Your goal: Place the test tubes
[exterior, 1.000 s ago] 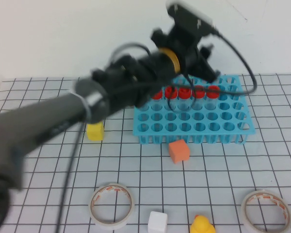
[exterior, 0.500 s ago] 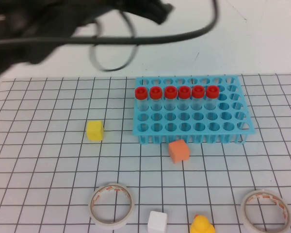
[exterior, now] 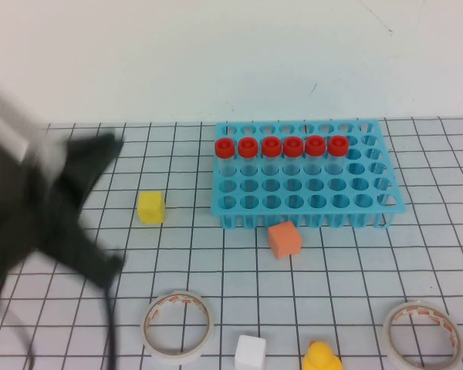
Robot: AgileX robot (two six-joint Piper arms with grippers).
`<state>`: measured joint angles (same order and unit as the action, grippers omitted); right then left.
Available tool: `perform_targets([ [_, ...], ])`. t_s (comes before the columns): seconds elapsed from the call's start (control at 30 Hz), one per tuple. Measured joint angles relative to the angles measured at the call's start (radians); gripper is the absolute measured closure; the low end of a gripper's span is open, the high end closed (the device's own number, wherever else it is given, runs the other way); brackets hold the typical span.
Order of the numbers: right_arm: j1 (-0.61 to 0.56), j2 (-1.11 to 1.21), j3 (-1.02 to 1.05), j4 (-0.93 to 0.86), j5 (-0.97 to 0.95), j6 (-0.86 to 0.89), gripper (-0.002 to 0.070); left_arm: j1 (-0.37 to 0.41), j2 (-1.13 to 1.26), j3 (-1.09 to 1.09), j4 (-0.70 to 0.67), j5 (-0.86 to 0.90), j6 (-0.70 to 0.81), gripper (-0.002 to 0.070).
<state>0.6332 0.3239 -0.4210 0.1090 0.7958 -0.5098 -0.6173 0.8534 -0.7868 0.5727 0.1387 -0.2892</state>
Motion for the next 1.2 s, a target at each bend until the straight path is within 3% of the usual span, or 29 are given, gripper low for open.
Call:
perform_targets([
  [0.37, 0.000, 0.000, 0.000, 0.000, 0.000, 0.000, 0.0676, 0.000, -0.333, 0.323, -0.002, -0.013, -0.053, 0.0675],
  [0.63, 0.000, 0.000, 0.000, 0.002, 0.000, 0.000, 0.0676, 0.002, -0.409, 0.422, -0.002, 0.008, -0.054, 0.0675],
  [0.73, 0.000, 0.000, 0.000, 0.002, 0.000, 0.000, 0.0676, 0.060, -0.434, 0.439, -0.009, -0.002, -0.067, 0.0675],
  [1.03, 0.000, 0.000, 0.000, 0.002, 0.000, 0.000, 0.0676, 0.350, -0.544, 0.445, -0.045, -0.027, -0.209, 0.0675],
  [1.2, 0.000, 0.000, 0.000, 0.002, 0.000, 0.000, 0.0676, 0.455, -0.570, 0.445, -0.049, -0.014, -0.271, 0.0675],
])
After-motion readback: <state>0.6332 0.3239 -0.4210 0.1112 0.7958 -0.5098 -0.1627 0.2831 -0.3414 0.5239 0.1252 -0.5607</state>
